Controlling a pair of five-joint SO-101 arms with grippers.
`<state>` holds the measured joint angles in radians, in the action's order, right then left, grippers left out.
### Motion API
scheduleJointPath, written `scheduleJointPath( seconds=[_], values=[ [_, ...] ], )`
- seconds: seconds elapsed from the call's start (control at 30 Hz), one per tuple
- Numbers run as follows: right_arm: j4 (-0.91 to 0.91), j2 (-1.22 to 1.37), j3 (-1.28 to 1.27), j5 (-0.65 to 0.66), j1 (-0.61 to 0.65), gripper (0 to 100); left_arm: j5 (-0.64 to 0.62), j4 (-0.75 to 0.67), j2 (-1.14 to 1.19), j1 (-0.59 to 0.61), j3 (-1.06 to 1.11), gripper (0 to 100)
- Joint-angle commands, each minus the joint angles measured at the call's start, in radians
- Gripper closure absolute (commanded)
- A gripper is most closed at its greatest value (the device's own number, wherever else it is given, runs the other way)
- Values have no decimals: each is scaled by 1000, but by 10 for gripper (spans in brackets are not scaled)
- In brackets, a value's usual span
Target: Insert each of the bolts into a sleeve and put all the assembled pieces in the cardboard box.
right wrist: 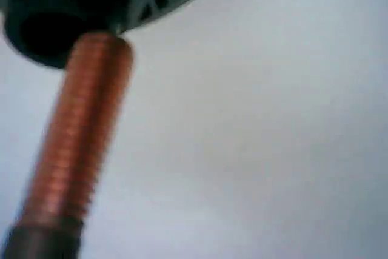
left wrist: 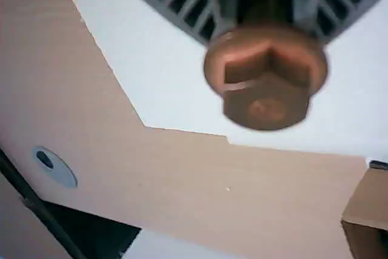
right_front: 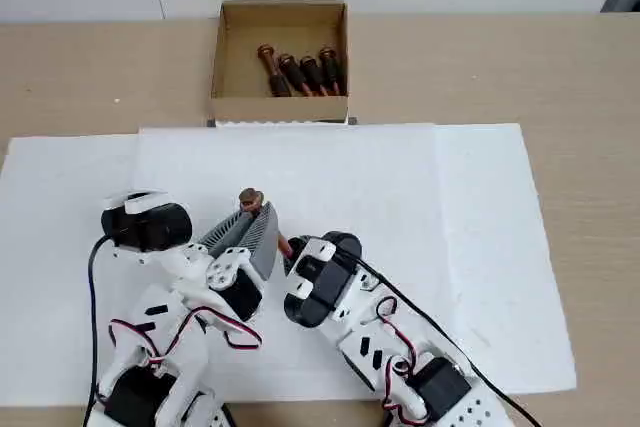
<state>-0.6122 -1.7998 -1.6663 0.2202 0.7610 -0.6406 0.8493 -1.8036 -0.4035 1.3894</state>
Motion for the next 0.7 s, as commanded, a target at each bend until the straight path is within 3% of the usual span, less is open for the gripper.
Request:
scheduleJointPath(
  seconds=[0.0, 0.27, 0.67],
  values=[
    [27, -12, -15, 14, 8, 996, -5, -55, -14, -5, -1, 993],
    [27, -12, -9, 14, 8, 996, -5, -236, -14, -8, 113, 993],
    [27, -12, -3, 14, 2, 996, -3, -106, -14, -9, 64, 993]
  ],
)
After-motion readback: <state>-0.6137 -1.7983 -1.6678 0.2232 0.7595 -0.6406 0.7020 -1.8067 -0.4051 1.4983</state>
